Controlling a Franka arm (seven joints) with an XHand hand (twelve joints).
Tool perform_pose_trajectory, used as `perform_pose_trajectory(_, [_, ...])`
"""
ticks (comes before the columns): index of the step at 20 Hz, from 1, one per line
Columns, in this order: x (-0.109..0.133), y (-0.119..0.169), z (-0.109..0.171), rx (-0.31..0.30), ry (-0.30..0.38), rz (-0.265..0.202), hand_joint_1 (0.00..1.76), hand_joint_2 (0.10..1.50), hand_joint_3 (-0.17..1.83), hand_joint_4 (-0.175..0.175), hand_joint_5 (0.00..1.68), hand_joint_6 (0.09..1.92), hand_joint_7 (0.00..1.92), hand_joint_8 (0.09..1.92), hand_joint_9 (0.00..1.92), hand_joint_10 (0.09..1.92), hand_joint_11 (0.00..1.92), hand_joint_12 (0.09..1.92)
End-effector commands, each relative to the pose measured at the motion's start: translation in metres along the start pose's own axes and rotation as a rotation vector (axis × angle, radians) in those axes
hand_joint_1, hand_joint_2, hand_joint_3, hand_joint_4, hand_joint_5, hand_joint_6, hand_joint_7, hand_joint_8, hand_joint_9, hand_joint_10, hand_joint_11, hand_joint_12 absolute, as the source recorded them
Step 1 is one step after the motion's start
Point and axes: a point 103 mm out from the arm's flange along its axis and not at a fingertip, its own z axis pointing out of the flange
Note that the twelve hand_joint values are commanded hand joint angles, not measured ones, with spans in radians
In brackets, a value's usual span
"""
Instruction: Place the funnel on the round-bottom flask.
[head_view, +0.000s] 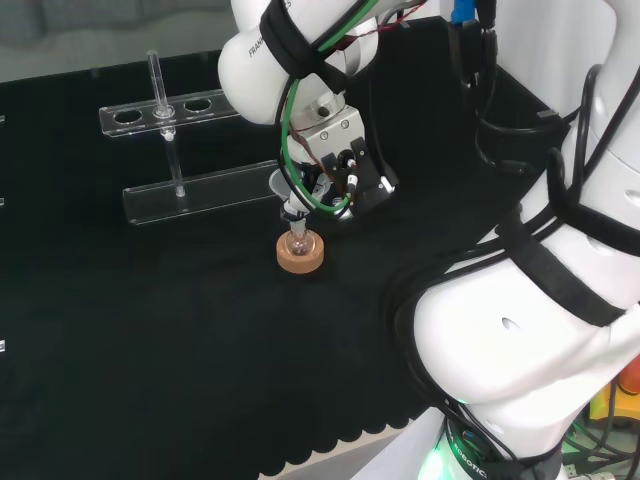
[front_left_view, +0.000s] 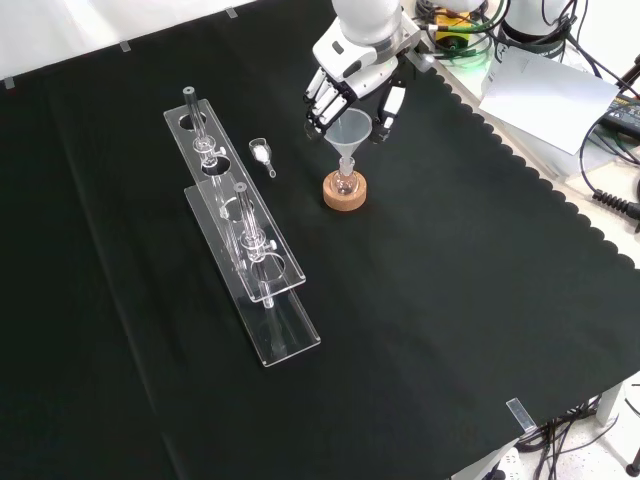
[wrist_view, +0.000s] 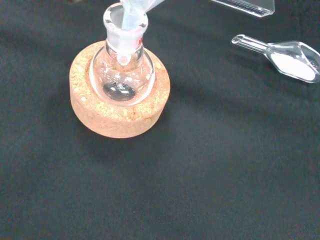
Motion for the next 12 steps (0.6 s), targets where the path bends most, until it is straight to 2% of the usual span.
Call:
perform_pose_trajectory(1, [-0.0004, 0.0000, 0.0007, -0.002, 0.007, 0.001, 0.88, 1.17, -0.17, -0.001, 0.77, 0.78, 0.59, 0.64, 0.94, 0.41, 0.67, 1.23])
perform_pose_trajectory(4, [-0.0010, 0.0001, 0.0006, 0.000, 0.008, 0.001, 0.87, 1.17, -0.17, -0.009, 0.74, 0.80, 0.55, 0.67, 0.92, 0.43, 0.65, 1.24])
perform_pose_trajectory(8, [-0.0014, 0.0002, 0.0023, 0.003, 0.009, 0.004, 0.84, 1.15, -0.17, -0.043, 0.56, 0.80, 0.45, 0.71, 0.83, 0.48, 0.58, 1.26])
perform_pose_trajectory(12, [-0.0001, 0.0002, 0.0032, 0.015, 0.009, -0.007, 0.81, 1.11, -0.17, -0.069, 0.39, 0.62, 0.32, 0.74, 0.69, 0.56, 0.48, 1.29])
